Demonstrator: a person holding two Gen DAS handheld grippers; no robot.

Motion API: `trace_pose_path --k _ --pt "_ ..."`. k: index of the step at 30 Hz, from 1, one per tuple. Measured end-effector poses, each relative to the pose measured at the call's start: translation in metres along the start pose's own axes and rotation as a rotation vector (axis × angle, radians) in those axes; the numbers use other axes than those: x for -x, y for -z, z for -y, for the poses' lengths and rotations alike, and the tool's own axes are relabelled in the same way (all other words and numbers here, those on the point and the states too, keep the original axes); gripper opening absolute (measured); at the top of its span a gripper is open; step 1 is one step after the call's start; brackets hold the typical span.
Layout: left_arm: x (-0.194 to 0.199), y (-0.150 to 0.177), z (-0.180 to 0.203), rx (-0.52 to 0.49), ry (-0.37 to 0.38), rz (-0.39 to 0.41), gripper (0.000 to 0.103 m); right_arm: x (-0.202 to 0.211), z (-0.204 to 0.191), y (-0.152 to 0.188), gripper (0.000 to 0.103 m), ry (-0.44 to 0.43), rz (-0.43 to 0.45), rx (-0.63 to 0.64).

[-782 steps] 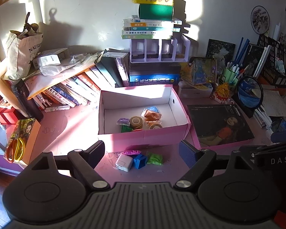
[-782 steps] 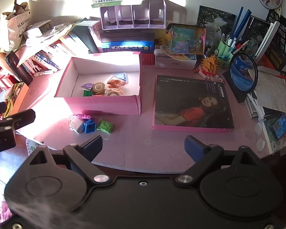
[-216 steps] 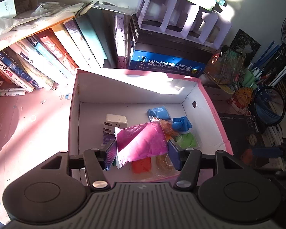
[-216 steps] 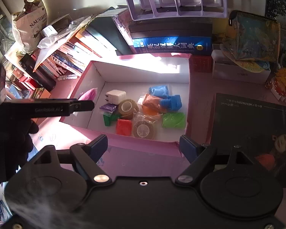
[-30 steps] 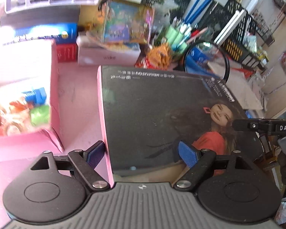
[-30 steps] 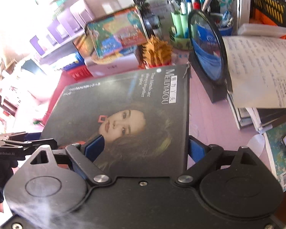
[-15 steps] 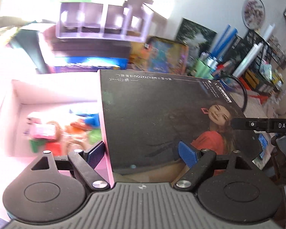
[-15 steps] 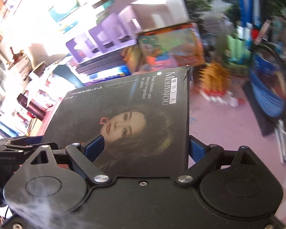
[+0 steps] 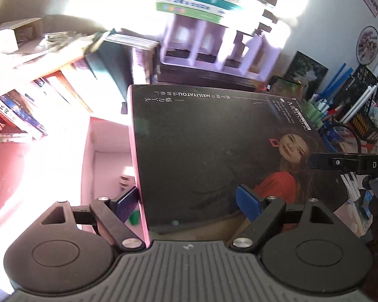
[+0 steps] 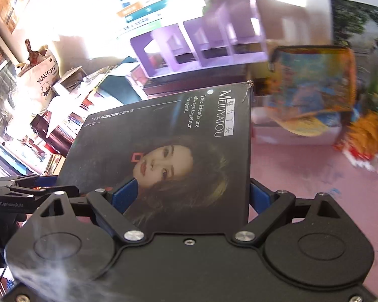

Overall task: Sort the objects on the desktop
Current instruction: 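Lift the black album with both grippers and carry it over the box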

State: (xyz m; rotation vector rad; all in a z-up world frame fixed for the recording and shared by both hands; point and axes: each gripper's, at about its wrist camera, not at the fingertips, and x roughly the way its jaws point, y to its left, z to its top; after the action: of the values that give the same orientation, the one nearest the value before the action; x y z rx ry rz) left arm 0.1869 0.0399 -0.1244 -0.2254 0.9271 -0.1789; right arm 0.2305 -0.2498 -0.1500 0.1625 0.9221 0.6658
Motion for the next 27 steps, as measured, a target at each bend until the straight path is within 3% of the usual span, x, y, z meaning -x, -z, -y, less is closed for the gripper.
trace_pose_path --k 11,27 --pt "-0.004 -0.020 -0.094 0.019 -0.006 -0.011 0.085 -0.056 -0.050 -0.021 0.093 0.011 -0.028 0.017" --pt "-0.030 -0.023 -0.126 0.043 0.043 -0.086 0.085 -0.081 -0.058 -0.018 0.093 0.048 -0.098 -0.036"
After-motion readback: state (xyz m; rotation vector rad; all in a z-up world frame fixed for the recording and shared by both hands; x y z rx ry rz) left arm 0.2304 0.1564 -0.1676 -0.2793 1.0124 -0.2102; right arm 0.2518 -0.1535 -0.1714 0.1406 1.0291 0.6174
